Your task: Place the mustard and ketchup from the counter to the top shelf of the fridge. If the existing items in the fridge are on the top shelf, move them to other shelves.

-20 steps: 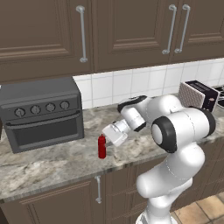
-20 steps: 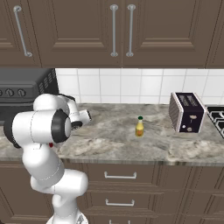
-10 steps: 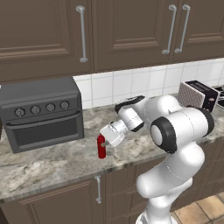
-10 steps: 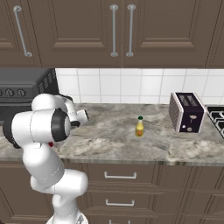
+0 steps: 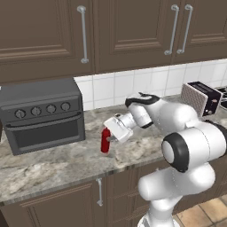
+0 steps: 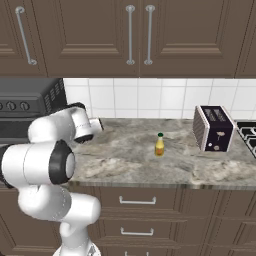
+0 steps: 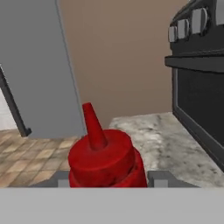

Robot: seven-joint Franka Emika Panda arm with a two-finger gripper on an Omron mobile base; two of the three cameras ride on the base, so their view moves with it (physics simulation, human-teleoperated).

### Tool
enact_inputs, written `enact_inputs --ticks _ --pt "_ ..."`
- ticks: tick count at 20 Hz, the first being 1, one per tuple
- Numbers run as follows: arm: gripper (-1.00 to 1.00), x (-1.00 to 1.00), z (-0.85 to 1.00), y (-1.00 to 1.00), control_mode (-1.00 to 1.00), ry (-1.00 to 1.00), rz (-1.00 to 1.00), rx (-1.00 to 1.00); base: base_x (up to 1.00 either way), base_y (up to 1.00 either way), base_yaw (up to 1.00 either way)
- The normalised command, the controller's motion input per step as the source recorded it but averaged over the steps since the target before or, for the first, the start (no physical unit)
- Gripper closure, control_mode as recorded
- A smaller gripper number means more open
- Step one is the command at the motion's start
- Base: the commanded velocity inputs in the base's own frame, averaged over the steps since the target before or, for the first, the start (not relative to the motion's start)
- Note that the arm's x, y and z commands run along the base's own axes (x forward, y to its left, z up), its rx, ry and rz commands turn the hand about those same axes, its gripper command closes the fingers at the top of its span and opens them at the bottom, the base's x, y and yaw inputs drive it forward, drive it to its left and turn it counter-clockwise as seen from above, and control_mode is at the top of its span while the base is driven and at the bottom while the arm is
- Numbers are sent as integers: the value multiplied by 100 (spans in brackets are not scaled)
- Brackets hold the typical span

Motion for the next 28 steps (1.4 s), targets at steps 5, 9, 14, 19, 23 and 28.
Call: enact_inputs --ticks 5,9,14,19,23,28 --pt "100 -59 100 -10 -100 -15 0 5 0 0 0" --pt "100 -70 100 -9 -100 -10 0 1 0 0 0" --pt "100 -76 100 -15 -100 -4 0 0 0 0 0" --pt "100 -74 78 -45 -100 -1 0 0 0 0 0" --pt "100 -75 0 -32 100 -12 0 0 -25 -12 0" --pt "100 0 0 0 100 0 0 0 -100 -31 3"
